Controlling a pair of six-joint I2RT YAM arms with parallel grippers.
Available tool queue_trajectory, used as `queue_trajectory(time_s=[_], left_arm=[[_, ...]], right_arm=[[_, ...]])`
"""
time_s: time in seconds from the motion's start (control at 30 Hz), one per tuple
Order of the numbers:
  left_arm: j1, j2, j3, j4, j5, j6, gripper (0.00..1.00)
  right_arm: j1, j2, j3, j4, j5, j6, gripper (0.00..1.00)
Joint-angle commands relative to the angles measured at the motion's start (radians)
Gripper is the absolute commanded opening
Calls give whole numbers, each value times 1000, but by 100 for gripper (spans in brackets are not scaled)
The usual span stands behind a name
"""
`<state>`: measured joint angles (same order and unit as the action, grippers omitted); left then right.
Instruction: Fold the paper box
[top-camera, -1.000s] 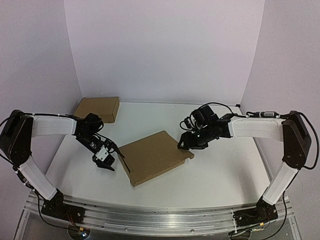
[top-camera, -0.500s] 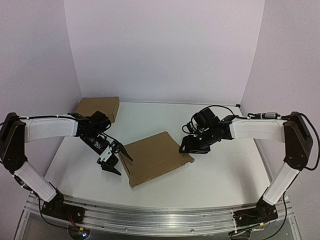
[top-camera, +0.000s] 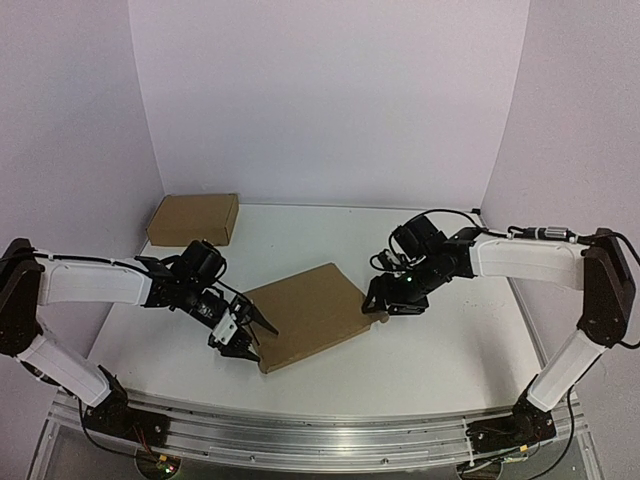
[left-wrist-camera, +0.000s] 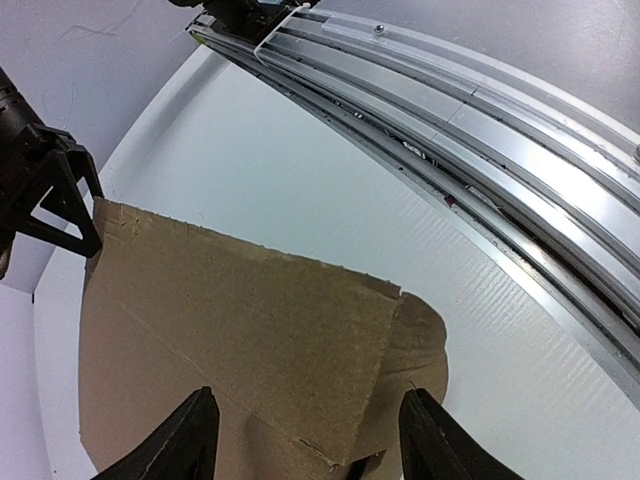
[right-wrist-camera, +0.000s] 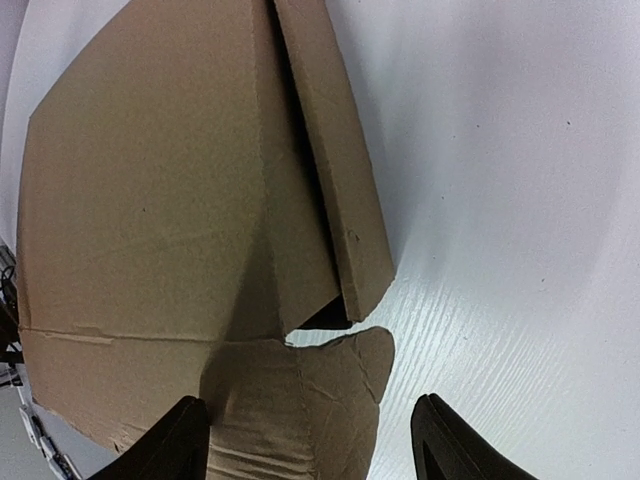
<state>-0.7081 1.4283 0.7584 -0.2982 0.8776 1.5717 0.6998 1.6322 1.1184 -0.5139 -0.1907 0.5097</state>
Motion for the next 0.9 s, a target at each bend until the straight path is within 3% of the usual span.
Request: queue_trajectory(time_s=[0.0, 0.37, 0.87], left_arm=[[-14, 3, -45, 108, -11, -37, 62], [-28, 15, -92, 184, -20, -14, 56], [-28, 45, -92, 335, 11, -111, 48]], right_arm=[[-3, -25, -3, -23, -34, 20, 68], [-3, 3, 3, -22, -68, 37, 65], [-3, 67, 21, -22, -77, 35, 57]])
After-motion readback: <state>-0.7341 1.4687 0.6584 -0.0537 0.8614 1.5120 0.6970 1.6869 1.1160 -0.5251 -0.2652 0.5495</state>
